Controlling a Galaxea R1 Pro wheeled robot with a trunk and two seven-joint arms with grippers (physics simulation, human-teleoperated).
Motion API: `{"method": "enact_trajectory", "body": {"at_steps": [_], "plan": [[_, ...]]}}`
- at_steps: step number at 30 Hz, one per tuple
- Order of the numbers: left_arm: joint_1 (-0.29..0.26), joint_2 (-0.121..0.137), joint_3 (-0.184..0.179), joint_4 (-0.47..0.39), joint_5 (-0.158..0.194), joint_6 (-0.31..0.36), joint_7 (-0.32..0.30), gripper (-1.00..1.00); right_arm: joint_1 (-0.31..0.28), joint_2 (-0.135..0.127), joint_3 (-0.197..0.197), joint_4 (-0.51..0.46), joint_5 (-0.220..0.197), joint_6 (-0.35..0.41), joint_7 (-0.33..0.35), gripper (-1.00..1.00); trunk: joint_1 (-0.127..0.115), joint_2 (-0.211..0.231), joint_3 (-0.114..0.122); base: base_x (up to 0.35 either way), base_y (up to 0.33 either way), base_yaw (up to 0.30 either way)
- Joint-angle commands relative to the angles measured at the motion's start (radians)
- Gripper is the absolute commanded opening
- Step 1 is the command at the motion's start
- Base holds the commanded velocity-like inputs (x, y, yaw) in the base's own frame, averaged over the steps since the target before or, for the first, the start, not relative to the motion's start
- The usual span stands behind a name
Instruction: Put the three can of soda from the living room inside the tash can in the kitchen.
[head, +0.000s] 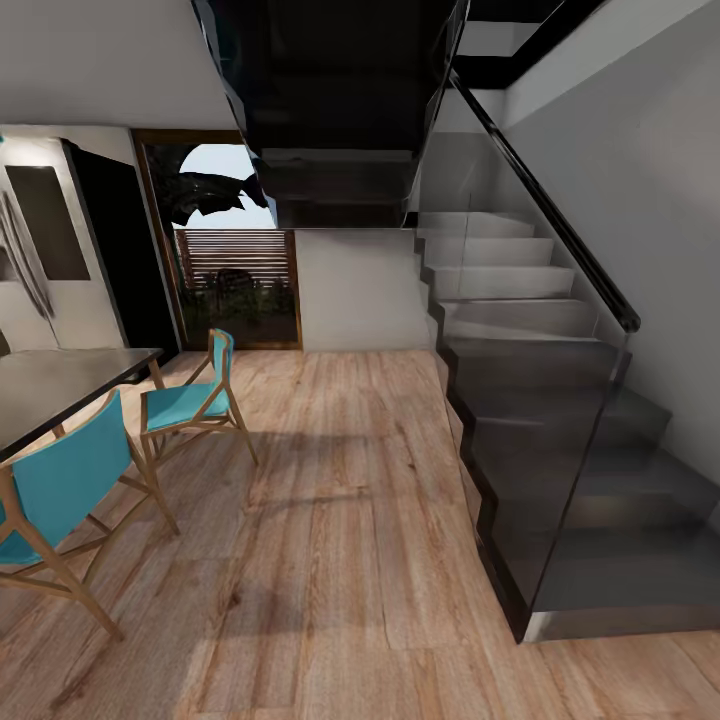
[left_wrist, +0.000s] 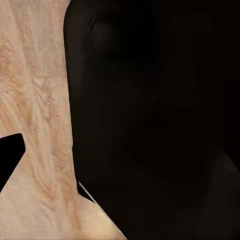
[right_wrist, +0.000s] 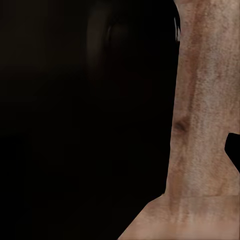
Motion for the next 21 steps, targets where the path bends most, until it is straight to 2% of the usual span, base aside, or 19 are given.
{"method": "enact_trajectory", "body": {"at_steps": [1, 21], "plan": [[-0.002, 0.006, 0.005, -0.004, 0.003, -0.002, -0.001, 1.0, 0.001, -0.006, 0.005, -0.005, 0.005, -0.005, 0.005, 1.0, 0.0, 0.0, 0.0, 0.0, 0.0, 0.0], [-0.001, 0.008, 0.004, -0.004, 0.003, -0.002, -0.001, 1.0, 0.001, -0.006, 0.007, -0.006, 0.006, -0.005, 0.007, 1.0, 0.0, 0.0, 0.0, 0.0, 0.0, 0.0]]}}
